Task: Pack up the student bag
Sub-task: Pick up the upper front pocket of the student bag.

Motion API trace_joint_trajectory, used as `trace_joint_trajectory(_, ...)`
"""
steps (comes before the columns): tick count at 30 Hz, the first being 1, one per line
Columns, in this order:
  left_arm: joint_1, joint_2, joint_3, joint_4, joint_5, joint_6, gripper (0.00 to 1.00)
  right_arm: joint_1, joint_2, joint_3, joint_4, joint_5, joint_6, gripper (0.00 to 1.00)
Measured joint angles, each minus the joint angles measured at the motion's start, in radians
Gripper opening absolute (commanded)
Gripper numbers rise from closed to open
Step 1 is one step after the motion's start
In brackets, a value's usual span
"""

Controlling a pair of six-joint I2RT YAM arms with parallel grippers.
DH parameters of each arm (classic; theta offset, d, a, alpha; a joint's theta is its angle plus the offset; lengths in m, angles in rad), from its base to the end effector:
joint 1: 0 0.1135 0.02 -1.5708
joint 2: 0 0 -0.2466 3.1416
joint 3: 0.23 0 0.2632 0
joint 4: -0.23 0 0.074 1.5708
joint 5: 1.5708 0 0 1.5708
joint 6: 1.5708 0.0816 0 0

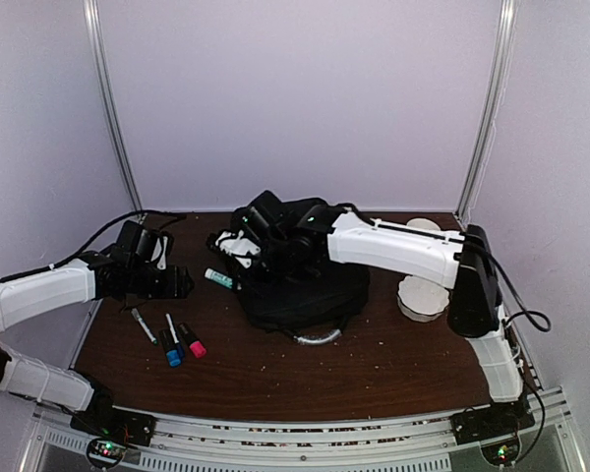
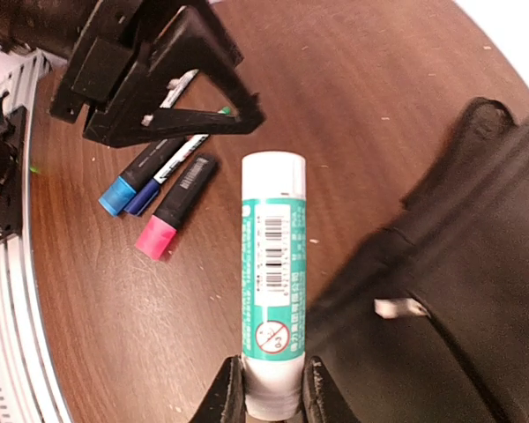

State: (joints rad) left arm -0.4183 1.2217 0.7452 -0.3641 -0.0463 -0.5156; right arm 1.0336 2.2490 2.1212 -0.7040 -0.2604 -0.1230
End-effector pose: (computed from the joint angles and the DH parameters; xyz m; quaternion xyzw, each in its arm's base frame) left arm 0.2708 -0.1162 0.1651 -0.0537 0.9323 -0.1414 0.3285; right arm 0.2580 0.4743 0.2194 -0.5447 0.7486 0.2662 0.2684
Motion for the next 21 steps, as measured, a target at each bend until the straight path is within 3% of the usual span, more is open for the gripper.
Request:
trace_joint_trajectory(7, -0.016, 0.034, 0.011, 0.134, 0.084, 0.068, 0.65, -0.151, -0.253, -0.277, 0.032, -0.04, -0.003, 0.07)
trace_joint_trajectory(12, -0.144, 0.135, 0.086, 0.199, 0.058, 0.194, 0.62, -0.28, -0.389, -0.425, 0.043, -0.043, -0.011, 0.06)
trace_joint_trajectory(16, -0.27, 0.272, 0.26, 0.206, 0.048, 0.327, 0.6, -0.38, -0.491, -0.558, 0.054, -0.056, -0.013, 0.07)
trace_joint_trajectory(21, -0.335, 0.436, 0.482, 0.17, 0.06, 0.462, 0.57, -0.452, -0.609, -0.746, 0.08, -0.067, -0.023, 0.07)
